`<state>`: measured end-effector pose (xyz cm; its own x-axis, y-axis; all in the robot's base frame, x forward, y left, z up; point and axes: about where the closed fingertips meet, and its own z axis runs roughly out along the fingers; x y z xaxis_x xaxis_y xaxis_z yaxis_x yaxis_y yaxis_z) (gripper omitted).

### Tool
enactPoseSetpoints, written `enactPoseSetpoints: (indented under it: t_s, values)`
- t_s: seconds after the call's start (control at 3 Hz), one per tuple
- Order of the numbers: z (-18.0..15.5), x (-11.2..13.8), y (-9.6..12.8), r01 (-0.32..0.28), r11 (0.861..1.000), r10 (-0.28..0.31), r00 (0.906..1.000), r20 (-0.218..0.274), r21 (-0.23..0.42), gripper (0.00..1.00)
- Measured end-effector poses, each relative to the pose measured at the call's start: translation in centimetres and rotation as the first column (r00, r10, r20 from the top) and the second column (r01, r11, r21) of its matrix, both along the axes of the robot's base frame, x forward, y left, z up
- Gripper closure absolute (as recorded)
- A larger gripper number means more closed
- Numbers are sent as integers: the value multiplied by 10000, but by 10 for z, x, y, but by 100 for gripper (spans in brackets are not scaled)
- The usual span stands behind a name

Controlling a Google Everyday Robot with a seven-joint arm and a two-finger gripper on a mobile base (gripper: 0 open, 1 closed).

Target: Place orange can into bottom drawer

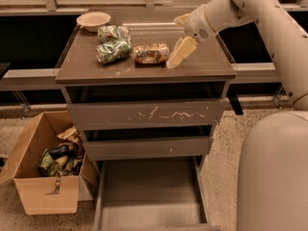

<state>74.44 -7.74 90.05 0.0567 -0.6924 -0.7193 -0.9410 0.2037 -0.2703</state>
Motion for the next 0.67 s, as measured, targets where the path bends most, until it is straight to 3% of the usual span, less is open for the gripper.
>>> enactPoseSetpoints:
  t_s: [0.67]
  values:
    - [-33, 39, 28, 512, 9987, -512, 9978, -425, -18, 0]
